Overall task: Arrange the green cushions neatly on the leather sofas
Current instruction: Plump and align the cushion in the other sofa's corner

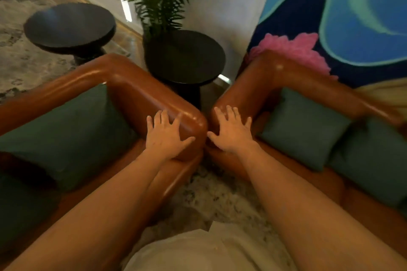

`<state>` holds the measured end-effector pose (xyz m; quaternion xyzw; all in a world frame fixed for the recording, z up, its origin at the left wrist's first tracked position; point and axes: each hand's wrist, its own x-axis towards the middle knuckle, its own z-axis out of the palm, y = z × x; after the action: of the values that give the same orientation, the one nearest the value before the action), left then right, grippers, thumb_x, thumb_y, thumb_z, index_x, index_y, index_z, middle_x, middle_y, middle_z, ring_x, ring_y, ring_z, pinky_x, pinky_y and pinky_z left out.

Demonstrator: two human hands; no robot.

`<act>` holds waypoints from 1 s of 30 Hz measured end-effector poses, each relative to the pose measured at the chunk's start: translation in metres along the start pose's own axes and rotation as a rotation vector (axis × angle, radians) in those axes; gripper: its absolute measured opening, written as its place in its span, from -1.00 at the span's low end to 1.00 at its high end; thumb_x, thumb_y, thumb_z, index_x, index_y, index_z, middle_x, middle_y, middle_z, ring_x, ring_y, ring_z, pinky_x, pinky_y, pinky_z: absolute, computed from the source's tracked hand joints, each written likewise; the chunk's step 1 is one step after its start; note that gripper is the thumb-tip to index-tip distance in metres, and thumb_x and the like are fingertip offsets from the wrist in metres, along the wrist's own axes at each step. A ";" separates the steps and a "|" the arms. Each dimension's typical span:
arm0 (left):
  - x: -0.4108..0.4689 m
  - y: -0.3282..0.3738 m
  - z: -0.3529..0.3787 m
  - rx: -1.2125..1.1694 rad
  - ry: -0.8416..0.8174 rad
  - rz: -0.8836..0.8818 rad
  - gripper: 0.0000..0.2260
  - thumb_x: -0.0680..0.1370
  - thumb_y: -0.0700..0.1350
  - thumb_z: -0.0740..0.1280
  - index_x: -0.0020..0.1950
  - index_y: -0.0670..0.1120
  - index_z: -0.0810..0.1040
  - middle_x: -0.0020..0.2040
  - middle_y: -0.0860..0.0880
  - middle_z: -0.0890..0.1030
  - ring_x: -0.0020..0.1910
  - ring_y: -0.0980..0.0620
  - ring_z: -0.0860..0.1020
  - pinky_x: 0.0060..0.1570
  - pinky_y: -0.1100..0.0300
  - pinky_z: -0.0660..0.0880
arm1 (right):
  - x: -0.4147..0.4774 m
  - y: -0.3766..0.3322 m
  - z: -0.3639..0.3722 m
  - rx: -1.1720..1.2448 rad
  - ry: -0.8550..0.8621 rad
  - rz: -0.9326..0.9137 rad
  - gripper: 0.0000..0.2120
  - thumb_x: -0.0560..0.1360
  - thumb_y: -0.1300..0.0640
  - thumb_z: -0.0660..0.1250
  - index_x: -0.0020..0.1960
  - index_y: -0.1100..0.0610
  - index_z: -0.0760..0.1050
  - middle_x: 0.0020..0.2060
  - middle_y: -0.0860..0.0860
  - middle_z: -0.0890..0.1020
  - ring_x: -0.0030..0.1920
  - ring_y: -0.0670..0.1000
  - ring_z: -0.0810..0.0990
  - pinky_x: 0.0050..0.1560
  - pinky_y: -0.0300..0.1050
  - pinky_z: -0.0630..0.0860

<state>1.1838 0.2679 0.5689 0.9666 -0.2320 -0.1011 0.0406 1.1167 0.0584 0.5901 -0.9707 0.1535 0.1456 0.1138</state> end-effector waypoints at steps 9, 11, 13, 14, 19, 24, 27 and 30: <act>0.019 0.193 0.001 0.018 0.020 0.337 -0.16 0.52 0.51 0.17 0.70 0.17 0.04 0.67 -0.22 0.08 0.65 -0.26 0.01 0.60 -0.32 -0.05 | -0.085 0.184 -0.031 0.083 0.145 0.324 -0.15 0.63 -0.35 0.20 0.73 -0.09 -0.14 0.72 0.12 -0.10 0.70 0.18 -0.17 0.55 0.54 -0.10; 0.028 0.217 0.000 0.012 0.024 0.382 -0.16 0.53 0.50 0.17 0.70 0.17 0.02 0.67 -0.22 0.08 0.66 -0.26 0.00 0.60 -0.31 -0.05 | -0.090 0.212 -0.035 0.094 0.156 0.380 -0.15 0.62 -0.35 0.20 0.73 -0.10 -0.14 0.72 0.12 -0.10 0.70 0.18 -0.18 0.55 0.54 -0.10; 0.045 0.246 0.001 0.013 0.032 0.432 -0.17 0.54 0.50 0.17 0.70 0.17 0.03 0.67 -0.22 0.08 0.66 -0.25 0.01 0.61 -0.30 -0.04 | -0.091 0.243 -0.040 0.116 0.162 0.452 -0.14 0.62 -0.36 0.20 0.73 -0.10 -0.14 0.72 0.11 -0.11 0.70 0.17 -0.18 0.56 0.53 -0.10; 0.061 0.267 0.002 0.010 0.026 0.466 -0.17 0.54 0.50 0.17 0.70 0.17 0.03 0.67 -0.22 0.09 0.66 -0.25 0.01 0.61 -0.30 -0.04 | -0.089 0.265 -0.043 0.139 0.159 0.498 -0.14 0.62 -0.37 0.20 0.73 -0.11 -0.14 0.72 0.11 -0.11 0.70 0.17 -0.19 0.56 0.52 -0.10; 0.118 0.313 0.010 0.017 -0.002 0.537 -0.15 0.54 0.50 0.17 0.71 0.15 0.01 0.68 -0.22 0.06 0.66 -0.25 0.00 0.61 -0.29 -0.05 | -0.071 0.329 -0.042 0.176 0.148 0.616 -0.13 0.61 -0.38 0.20 0.73 -0.11 -0.14 0.72 0.10 -0.10 0.70 0.18 -0.18 0.57 0.52 -0.09; 0.201 0.377 0.016 0.066 -0.075 0.591 -0.12 0.52 0.52 0.17 0.72 0.13 0.01 0.67 -0.23 0.09 0.66 -0.26 0.02 0.61 -0.29 -0.02 | -0.037 0.395 -0.049 0.236 0.121 0.749 -0.13 0.62 -0.36 0.21 0.73 -0.10 -0.15 0.72 0.11 -0.09 0.70 0.18 -0.19 0.57 0.52 -0.08; 0.235 0.407 0.016 0.101 -0.093 0.638 -0.11 0.51 0.53 0.15 0.71 0.13 0.01 0.67 -0.23 0.09 0.66 -0.26 0.03 0.61 -0.29 -0.01 | -0.023 0.423 -0.052 0.271 0.130 0.809 -0.13 0.62 -0.36 0.21 0.73 -0.08 -0.14 0.72 0.11 -0.08 0.70 0.18 -0.18 0.58 0.52 -0.05; 0.262 0.436 0.015 0.134 -0.111 0.655 -0.10 0.50 0.55 0.13 0.71 0.13 0.01 0.66 -0.23 0.10 0.65 -0.26 0.04 0.61 -0.29 -0.01 | -0.011 0.446 -0.058 0.315 0.125 0.838 -0.14 0.63 -0.35 0.21 0.73 -0.08 -0.14 0.71 0.12 -0.08 0.70 0.19 -0.18 0.58 0.51 -0.05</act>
<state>1.2174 -0.2397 0.5629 0.8342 -0.5383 -0.1199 -0.0054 0.9727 -0.3678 0.5689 -0.8025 0.5603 0.0951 0.1819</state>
